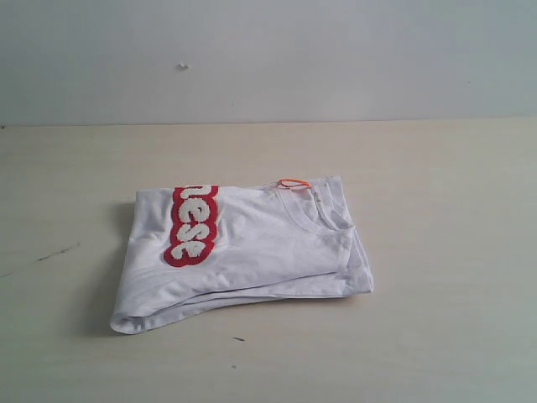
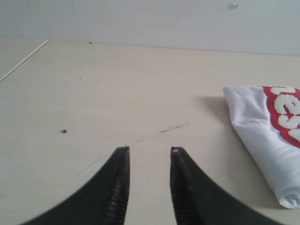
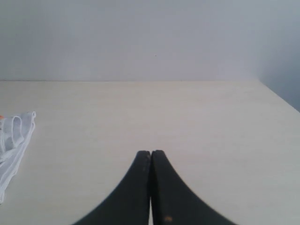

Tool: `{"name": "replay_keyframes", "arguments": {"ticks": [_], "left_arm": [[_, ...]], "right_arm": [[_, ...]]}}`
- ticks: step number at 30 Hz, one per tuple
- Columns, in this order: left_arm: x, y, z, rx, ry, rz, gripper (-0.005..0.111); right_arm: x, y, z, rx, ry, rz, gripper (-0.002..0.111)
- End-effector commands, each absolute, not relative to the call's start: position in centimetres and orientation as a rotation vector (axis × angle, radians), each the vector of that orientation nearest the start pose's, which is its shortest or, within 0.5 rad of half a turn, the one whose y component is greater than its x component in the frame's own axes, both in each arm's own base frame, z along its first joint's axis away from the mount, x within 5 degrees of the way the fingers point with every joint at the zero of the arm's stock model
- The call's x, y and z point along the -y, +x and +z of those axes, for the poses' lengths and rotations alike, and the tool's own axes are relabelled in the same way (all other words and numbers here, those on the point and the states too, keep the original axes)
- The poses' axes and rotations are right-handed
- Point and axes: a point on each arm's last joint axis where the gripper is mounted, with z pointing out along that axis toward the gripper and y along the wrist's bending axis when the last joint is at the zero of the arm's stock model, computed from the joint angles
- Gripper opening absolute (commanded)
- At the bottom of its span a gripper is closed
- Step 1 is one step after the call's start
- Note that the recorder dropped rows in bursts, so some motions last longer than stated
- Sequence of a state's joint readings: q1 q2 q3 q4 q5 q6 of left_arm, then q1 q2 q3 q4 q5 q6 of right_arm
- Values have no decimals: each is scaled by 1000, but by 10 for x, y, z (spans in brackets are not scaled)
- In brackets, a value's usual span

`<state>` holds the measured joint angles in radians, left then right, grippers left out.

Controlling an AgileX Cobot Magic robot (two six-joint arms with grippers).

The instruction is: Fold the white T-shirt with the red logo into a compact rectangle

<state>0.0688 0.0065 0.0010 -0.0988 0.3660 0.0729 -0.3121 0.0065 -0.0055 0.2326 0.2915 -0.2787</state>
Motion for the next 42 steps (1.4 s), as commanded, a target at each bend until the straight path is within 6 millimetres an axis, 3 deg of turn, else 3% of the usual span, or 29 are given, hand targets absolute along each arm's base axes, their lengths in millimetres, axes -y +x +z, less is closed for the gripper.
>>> {"name": "replay_keyframes", "arguments": {"ticks": [1,42], "left_arm": [[0,53,181,-1837,-66,-3,31],[0,53,181,-1837,-66,-3,31]], "right_arm": [[12,54,190,-1734,162,-240,0],[16,52,187,-1750,306,-185,0]]}}
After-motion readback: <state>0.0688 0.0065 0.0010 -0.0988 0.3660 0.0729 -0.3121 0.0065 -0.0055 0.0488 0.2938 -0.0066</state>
